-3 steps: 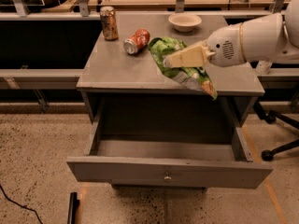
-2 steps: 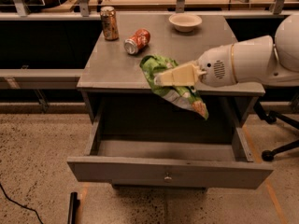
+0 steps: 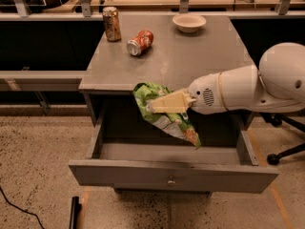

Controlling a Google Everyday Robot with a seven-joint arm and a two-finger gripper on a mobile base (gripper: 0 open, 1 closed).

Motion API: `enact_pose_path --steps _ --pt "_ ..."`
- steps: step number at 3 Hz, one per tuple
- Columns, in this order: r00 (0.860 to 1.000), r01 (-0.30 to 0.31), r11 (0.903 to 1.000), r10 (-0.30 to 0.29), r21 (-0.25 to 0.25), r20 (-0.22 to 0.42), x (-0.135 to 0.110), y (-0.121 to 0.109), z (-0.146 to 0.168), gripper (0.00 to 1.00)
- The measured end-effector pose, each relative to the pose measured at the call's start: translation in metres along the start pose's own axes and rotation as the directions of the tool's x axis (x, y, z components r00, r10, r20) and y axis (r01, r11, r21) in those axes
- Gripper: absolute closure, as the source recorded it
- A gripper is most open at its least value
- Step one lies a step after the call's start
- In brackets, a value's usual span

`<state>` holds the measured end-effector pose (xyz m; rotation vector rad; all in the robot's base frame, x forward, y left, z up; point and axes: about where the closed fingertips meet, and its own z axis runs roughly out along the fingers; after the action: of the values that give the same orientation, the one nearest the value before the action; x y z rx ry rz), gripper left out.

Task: Place green rice chip bag into top drawer

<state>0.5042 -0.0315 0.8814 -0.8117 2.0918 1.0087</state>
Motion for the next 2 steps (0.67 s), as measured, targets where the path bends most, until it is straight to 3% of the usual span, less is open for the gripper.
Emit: enact_pose_path --steps 1,2 --pt "0.999 -0.006 0.9999 0.007 0.009 -0.048 0.019 -0.006 0.022 0.85" --pt "0.997 -0.007 0.9997 0.009 0.022 -0.074 0.032 -0.015 0.042 0.62"
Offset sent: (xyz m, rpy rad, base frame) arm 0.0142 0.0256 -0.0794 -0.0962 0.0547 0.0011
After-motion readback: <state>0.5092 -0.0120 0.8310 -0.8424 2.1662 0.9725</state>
